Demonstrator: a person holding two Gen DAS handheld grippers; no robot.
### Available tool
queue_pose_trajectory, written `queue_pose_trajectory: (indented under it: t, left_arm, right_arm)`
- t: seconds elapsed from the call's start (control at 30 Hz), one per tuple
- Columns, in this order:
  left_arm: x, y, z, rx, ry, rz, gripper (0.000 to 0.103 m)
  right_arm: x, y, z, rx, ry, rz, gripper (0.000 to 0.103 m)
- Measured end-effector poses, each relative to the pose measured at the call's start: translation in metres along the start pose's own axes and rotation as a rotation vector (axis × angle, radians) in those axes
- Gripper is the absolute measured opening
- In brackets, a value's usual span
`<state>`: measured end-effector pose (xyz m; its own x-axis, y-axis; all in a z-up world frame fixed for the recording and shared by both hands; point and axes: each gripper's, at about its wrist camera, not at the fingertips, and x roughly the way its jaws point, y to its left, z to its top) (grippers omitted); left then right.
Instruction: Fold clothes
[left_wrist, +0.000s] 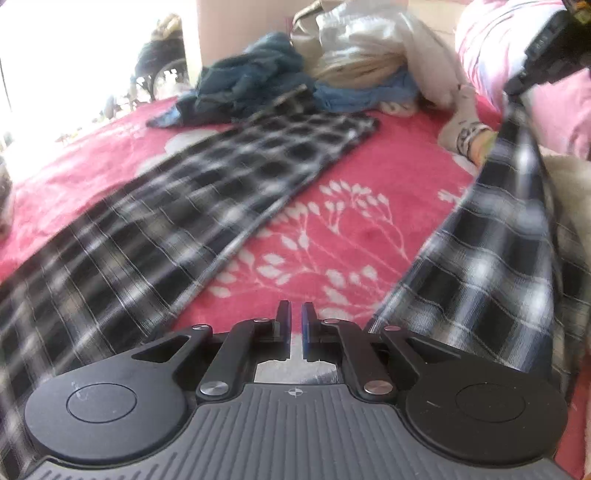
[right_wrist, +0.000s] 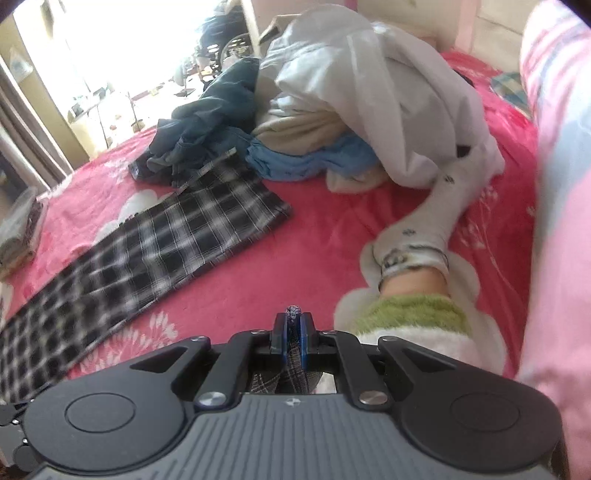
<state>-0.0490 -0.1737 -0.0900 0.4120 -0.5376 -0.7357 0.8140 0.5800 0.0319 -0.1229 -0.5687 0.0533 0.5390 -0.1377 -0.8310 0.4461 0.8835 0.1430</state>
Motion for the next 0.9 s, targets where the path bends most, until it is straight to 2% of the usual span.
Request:
queue_pose_trajectory:
  t: [0.07,0.1,0.17,0.2,0.23,0.33,0.43,0.53,0.63,0.7,0.8,0.9]
  left_arm:
    - [0.003,-0.003,-0.003,0.014,0.015,-0.005,0.006]
    - [0.004,-0.005,-0.005,0.02,0.02,-0.004,0.009]
    - [0.006,-0.008,-0.007,0.03,0.027,-0.003,0.018]
    - [0.005,-0.009,-0.008,0.031,0.026,-0.002,0.023]
    - [0.004,-0.01,-0.008,0.032,0.021,-0.003,0.025]
    - [-0.003,-0.008,-0.008,0.026,0.0,-0.019,0.032]
    - [-0.008,-0.005,-0.01,0.015,-0.004,-0.022,0.035]
    - [-0.014,0.004,-0.015,-0.03,0.011,-0.012,0.036]
    - [-0.032,0.027,-0.026,-0.138,0.036,0.014,0.037]
    - [-0.055,0.05,-0.039,-0.248,0.04,0.048,0.038]
    - [-0.101,0.089,-0.071,-0.458,0.034,0.112,0.041]
    - [-0.153,0.121,-0.112,-0.65,0.035,0.192,0.042]
  right_arm:
    - [0.014,0.004,0.003,-0.008,0.027,-0.005,0.009]
    - [0.021,0.005,0.004,-0.003,0.043,0.001,0.014]
    - [0.026,0.005,0.006,0.059,0.029,0.05,0.029]
    - [0.024,0.003,0.005,0.105,0.005,0.1,0.046]
    - [0.021,0.001,0.005,0.147,-0.018,0.147,0.054]
    - [0.012,0.0,-0.001,0.193,-0.019,0.2,0.054]
    - [0.008,0.006,-0.017,0.195,0.07,0.194,0.054]
    - [0.006,0.014,-0.048,0.248,0.19,0.271,0.055]
    - [0.008,0.027,-0.093,0.319,0.336,0.354,0.055]
    - [0.01,0.043,-0.126,0.318,0.428,0.382,0.056]
    - [0.018,0.072,-0.172,0.279,0.543,0.39,0.056]
    - [0.027,0.092,-0.211,0.286,0.616,0.369,0.056]
